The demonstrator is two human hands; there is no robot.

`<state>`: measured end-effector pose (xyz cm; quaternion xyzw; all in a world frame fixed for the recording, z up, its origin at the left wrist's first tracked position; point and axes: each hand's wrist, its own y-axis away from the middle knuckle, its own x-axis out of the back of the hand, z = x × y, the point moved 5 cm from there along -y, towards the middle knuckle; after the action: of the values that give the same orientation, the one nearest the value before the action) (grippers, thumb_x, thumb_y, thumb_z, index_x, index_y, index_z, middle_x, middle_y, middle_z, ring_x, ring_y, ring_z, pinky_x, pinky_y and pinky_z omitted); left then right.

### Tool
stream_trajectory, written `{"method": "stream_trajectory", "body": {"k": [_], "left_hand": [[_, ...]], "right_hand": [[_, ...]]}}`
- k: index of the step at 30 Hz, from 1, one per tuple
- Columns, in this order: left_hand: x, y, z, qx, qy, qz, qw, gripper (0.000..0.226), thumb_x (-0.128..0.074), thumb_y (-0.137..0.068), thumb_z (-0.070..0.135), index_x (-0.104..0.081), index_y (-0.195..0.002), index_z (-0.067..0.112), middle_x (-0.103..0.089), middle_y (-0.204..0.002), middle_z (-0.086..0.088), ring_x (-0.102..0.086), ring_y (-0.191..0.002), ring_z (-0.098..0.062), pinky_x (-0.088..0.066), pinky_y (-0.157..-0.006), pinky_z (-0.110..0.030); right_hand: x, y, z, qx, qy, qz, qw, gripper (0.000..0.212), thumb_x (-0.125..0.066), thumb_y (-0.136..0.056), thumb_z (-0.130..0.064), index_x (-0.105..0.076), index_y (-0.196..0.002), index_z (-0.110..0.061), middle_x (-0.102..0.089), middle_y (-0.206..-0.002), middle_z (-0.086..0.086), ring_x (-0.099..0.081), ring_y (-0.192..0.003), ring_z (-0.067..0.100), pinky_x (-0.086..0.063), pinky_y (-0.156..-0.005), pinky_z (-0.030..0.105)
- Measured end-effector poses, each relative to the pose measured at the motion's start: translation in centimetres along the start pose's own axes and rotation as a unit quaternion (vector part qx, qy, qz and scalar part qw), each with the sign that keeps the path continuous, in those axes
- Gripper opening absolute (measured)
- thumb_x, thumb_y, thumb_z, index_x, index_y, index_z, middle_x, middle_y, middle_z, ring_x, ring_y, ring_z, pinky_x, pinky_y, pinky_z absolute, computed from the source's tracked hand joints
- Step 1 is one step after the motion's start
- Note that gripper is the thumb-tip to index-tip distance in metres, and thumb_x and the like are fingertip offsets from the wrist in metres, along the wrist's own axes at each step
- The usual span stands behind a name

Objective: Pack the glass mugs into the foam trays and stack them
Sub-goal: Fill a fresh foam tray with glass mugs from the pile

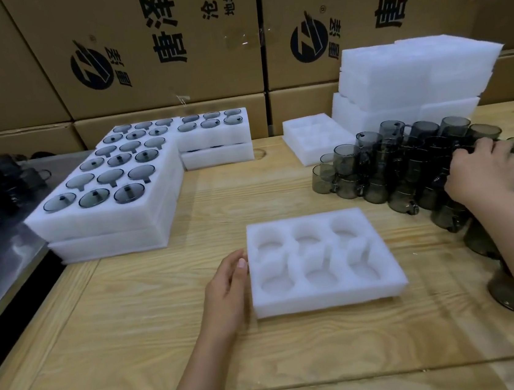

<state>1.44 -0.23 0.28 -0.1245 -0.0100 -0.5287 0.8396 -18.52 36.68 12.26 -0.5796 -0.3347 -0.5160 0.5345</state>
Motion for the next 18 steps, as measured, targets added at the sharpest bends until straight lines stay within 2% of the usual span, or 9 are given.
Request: {"method": "stream_trajectory", "body": {"k": [5, 11, 15, 18], "left_hand": [[0.1, 0.0, -0.2, 0.004, 0.000, 0.007, 1.000, 0.024, -0.046, -0.087, 0.042, -0.063, -0.103, 0.040, -0.071, -0.104, 0.016, -0.063, -0.103, -0.003, -0.046, -0.088, -0.023], [0.1, -0.1, -0.2, 0.006, 0.006, 0.011, 1.000, 0.025, -0.046, -0.087, 0.043, -0.063, -0.104, 0.038, -0.072, -0.101, 0.013, -0.064, -0.101, -0.003, -0.047, -0.088, -0.024], [0.1, -0.1, -0.2, 0.011, 0.014, 0.013, 1.000, 0.026, -0.046, -0.086, 0.043, -0.062, -0.105, 0.034, -0.073, -0.099, 0.010, -0.066, -0.098, -0.006, -0.048, -0.087, -0.026], [0.4, -0.3, -0.3, 0.028, 0.061, 0.042, 0.997, 0.021, -0.052, -0.092, 0.035, -0.062, -0.108, 0.026, -0.072, -0.103, 0.000, -0.066, -0.102, -0.016, -0.049, -0.093, -0.033]], "right_hand": [[-0.5, -0.8, 0.0, 0.015, 0.040, -0.014, 0.999, 0.029, -0.058, -0.088, -0.019, -0.060, -0.114, -0.007, -0.036, -0.133, 0.023, -0.028, -0.125, 0.040, -0.031, -0.100, 0.046], [-0.9, -1.1, -0.1, 0.028, 0.046, -0.030, 0.998, 0.026, -0.058, -0.091, -0.020, -0.062, -0.114, -0.008, -0.039, -0.132, 0.021, -0.030, -0.124, 0.039, -0.034, -0.099, 0.046], [-0.5, -0.8, -0.1, 0.036, -0.014, -0.023, 0.999, 0.028, -0.060, -0.090, -0.017, -0.064, -0.113, -0.001, -0.040, -0.134, 0.022, -0.033, -0.123, 0.040, -0.034, -0.099, 0.048], [0.8, 0.6, -0.9, 0.054, -0.091, 0.014, 0.994, 0.024, -0.062, -0.088, -0.014, -0.067, -0.107, 0.001, -0.035, -0.141, 0.023, -0.025, -0.129, 0.039, -0.031, -0.101, 0.050]]}}
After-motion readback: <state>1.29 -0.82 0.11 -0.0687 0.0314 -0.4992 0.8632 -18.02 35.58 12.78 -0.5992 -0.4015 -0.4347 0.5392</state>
